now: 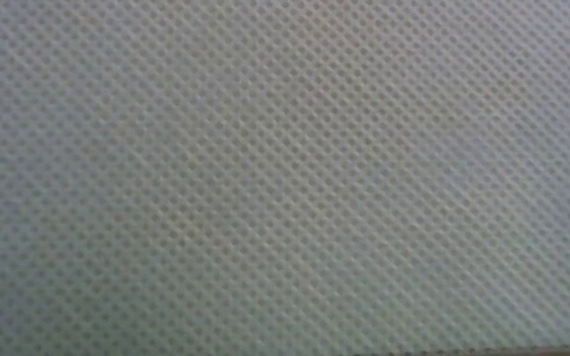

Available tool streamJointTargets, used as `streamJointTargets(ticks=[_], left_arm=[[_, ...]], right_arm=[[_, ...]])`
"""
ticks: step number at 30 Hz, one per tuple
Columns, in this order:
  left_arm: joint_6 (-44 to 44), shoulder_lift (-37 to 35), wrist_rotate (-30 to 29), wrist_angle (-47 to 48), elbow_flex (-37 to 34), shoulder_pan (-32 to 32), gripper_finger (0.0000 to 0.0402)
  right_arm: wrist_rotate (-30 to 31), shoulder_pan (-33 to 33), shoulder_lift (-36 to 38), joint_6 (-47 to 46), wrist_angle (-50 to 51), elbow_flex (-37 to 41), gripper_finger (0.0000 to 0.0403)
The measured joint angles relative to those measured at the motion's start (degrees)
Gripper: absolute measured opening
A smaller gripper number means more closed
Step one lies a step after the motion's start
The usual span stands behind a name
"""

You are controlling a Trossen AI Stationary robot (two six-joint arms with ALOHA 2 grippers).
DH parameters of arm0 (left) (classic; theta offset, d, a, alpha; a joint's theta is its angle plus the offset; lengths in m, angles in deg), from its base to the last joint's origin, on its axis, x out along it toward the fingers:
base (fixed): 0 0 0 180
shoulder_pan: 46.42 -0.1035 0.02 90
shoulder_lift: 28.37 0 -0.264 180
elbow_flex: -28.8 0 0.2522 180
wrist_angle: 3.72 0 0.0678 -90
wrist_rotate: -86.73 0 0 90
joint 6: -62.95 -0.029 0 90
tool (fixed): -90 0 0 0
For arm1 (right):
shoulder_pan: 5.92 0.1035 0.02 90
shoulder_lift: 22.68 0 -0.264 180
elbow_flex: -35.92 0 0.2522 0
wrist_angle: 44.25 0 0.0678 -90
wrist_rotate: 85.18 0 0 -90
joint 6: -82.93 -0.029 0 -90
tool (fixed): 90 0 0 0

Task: Sort clothes
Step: Put the light blue pants into the gray laundry organizer

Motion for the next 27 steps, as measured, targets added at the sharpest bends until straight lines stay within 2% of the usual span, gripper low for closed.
streamJointTargets(ticks=[2, 4, 7, 11, 14, 16, 23, 27], left_arm=[[-5.4, -0.4, 1.9, 6.3, 0.0, 0.0, 0.0281], [-11.6, -0.6, 6.9, 13.8, -0.1, 0.0, 0.0281], [-19.9, -0.1, 9.5, 21.5, -0.6, 0.0, 0.0281], [-21.9, 3.4, 10.5, 20.7, -1.2, 0.0, 0.0281], [-24.3, 6.4, 16.6, 20.7, -1.2, 0.0, 0.0281], [-24.9, 7.4, 18.1, 21.1, -1.2, -0.3, 0.0281], [-27.3, 9.1, 17.9, 21.0, -1.2, -0.6, 0.0282], [-28.6, 11.3, 17.8, 19.2, -1.2, -1.0, 0.0282]], right_arm=[[-0.1, -0.1, -0.2, 2.6, 0.1, 0.0, 0.0012], [-1.7, -0.6, -0.5, 4.6, 0.0, 0.0, 0.0012], [-8.0, -1.8, -0.8, 0.4, 0.2, 0.0, 0.0012], [-9.2, -2.3, -0.8, -13.8, 0.1, 0.0, 0.0012], [-9.4, -2.5, -0.7, -20.5, 0.1, 0.0, 0.0013], [-9.4, -2.5, -0.6, -24.3, 0.2, 0.0, 0.0013], [-9.9, -2.5, 0.1, -30.1, 0.1, 0.0, 0.0013], [-9.9, -2.5, 0.1, -30.2, 0.2, 0.0, 0.0013]])
